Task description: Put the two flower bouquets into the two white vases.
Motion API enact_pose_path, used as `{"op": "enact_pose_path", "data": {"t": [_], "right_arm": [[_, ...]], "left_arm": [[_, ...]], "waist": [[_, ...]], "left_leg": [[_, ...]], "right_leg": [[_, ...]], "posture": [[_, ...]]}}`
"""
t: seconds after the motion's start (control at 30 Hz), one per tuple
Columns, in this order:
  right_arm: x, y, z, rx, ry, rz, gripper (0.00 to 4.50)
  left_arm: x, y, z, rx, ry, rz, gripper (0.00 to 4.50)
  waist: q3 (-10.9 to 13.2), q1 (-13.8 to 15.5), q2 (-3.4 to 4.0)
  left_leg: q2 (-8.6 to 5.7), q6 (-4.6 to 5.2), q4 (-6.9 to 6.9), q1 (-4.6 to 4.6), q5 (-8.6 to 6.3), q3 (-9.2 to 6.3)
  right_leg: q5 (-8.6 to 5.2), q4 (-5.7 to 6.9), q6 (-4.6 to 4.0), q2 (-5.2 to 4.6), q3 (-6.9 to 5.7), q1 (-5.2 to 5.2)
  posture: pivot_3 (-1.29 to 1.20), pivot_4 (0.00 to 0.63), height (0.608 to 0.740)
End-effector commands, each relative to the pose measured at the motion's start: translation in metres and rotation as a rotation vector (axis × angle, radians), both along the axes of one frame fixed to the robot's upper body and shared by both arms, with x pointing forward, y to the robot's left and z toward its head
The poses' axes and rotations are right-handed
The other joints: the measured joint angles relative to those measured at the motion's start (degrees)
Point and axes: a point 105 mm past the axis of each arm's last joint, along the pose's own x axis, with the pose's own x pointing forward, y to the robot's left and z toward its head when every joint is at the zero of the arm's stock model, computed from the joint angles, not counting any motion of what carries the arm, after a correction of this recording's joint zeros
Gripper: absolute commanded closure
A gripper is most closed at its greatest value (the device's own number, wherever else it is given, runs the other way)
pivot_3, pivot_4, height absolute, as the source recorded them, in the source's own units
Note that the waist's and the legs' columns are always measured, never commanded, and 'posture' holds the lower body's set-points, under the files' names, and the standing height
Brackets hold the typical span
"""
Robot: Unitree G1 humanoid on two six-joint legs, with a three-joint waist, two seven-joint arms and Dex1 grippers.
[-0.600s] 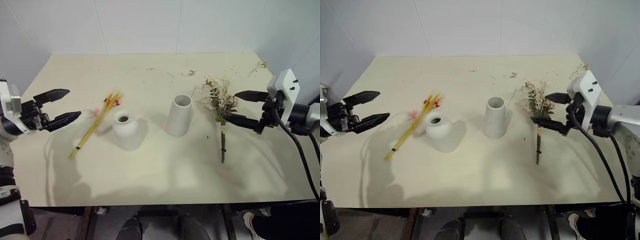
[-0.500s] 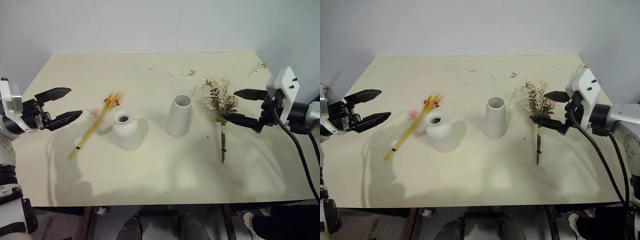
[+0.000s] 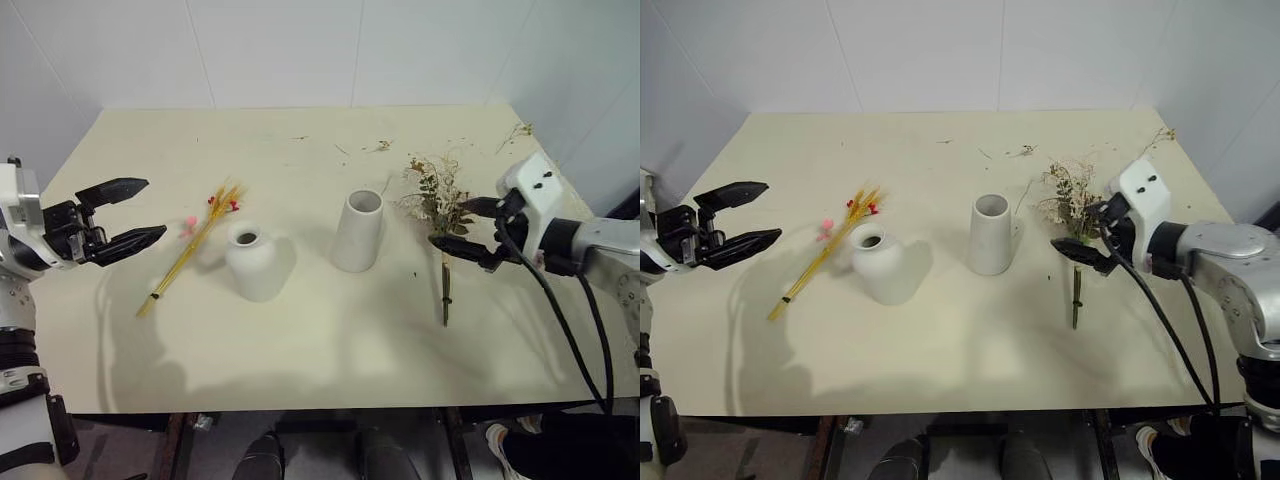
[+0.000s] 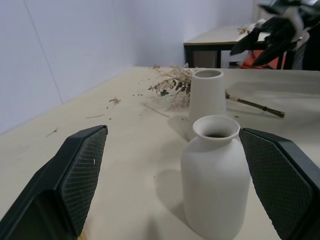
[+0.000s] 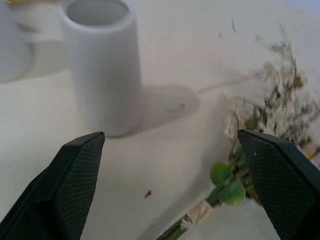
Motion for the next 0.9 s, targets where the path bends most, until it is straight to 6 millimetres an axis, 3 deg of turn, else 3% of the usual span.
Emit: {"op": "enact_pose_path", "data": {"t": [0.03,0.23,0.47,0.9], "right_arm": [[0.009,-0.013,-0.012,-0.067,0.062,-0.152,0.0],[0.012,-0.013,-0.03,-0.05,0.19,-0.259,0.0],[0.016,-0.025,-0.051,-0.035,0.319,-0.398,0.0],[0.038,-0.021,-0.069,0.003,0.367,-0.453,0.0]], "left_arm": [[-0.007,-0.008,0.02,-0.008,-0.057,-0.065,0.01],[-0.008,-0.035,0.036,-0.036,-0.077,-0.162,0.01],[-0.01,-0.06,0.034,0.013,-0.036,-0.202,0.01],[-0.011,-0.075,0.035,0.064,0.023,-0.163,0.01]], "waist": [[0.0,0.0,0.0],[0.0,0.2,-0.01],[0.0,0.1,-0.01],[0.0,-0.2,-0.01]], "left_leg": [[-0.01,0.0,0.0,0.0,0.0,0.0],[-0.01,0.0,0.0,-0.03,0.0,0.0],[-0.01,0.02,-0.01,-0.04,-0.01,0.01],[-0.01,0.03,-0.01,-0.03,-0.01,0.02]], "right_leg": [[0.0,0.0,0.0,-0.01,0.01,0.0],[0.0,-0.01,0.0,0.0,0.02,-0.01],[0.0,-0.02,0.0,0.01,0.04,-0.03],[0.0,-0.01,0.0,0.03,0.07,-0.04]], "posture": [[0.0,0.15,0.74],[0.0,0.15,0.74],[0.0,0.15,0.74],[0.0,0.15,0.74]]}}
